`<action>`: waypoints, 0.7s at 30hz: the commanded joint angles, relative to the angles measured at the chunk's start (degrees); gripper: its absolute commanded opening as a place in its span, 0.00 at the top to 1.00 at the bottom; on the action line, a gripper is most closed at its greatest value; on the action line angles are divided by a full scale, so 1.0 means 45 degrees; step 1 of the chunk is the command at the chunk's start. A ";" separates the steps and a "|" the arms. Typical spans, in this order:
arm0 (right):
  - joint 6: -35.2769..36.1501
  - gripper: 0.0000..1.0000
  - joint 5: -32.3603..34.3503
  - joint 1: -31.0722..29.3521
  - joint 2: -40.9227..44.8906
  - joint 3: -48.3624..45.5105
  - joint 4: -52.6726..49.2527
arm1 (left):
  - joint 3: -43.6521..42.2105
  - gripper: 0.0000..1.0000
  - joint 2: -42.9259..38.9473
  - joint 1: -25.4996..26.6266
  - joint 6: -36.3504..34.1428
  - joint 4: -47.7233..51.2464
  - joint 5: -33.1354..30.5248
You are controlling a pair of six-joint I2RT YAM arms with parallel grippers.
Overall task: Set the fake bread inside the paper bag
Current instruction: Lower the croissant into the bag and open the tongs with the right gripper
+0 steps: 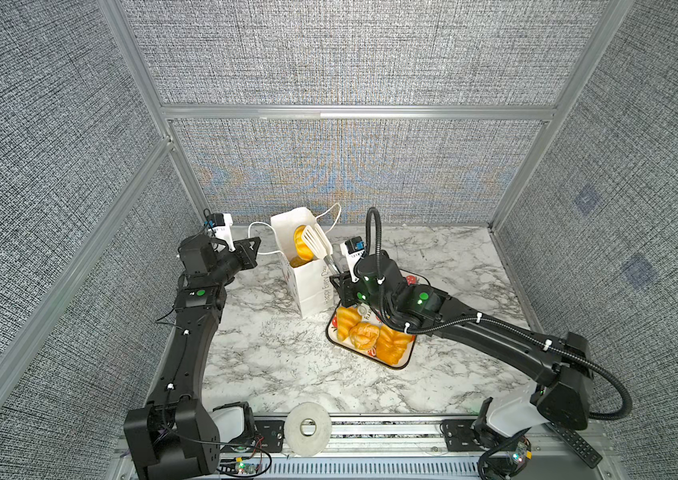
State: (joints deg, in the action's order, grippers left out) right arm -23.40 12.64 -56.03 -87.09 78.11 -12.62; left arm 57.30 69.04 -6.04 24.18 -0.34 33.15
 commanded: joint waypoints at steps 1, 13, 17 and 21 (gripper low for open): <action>-0.0191 0.71 0.0025 -0.0015 0.0114 -0.0099 0.0382 | 0.0004 1.00 -0.0045 -0.0004 -0.0081 -0.0198 0.0077; -0.0452 0.70 0.0054 -0.0045 0.0426 -0.0645 0.0568 | 0.0005 1.00 -0.0039 -0.0005 -0.0071 -0.0198 0.0066; -0.0465 0.70 0.0100 -0.0077 0.0574 -0.0813 0.0600 | 0.0016 1.00 -0.0035 -0.0005 -0.0081 -0.0198 0.0072; -0.0468 0.68 0.0120 -0.0087 0.0567 -0.0853 0.0589 | 0.0004 1.00 -0.0042 -0.0003 -0.0081 -0.0198 0.0074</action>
State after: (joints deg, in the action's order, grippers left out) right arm -24.84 12.69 -56.27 -84.82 74.26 -12.49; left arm 57.30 69.04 -6.04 24.18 -0.34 33.15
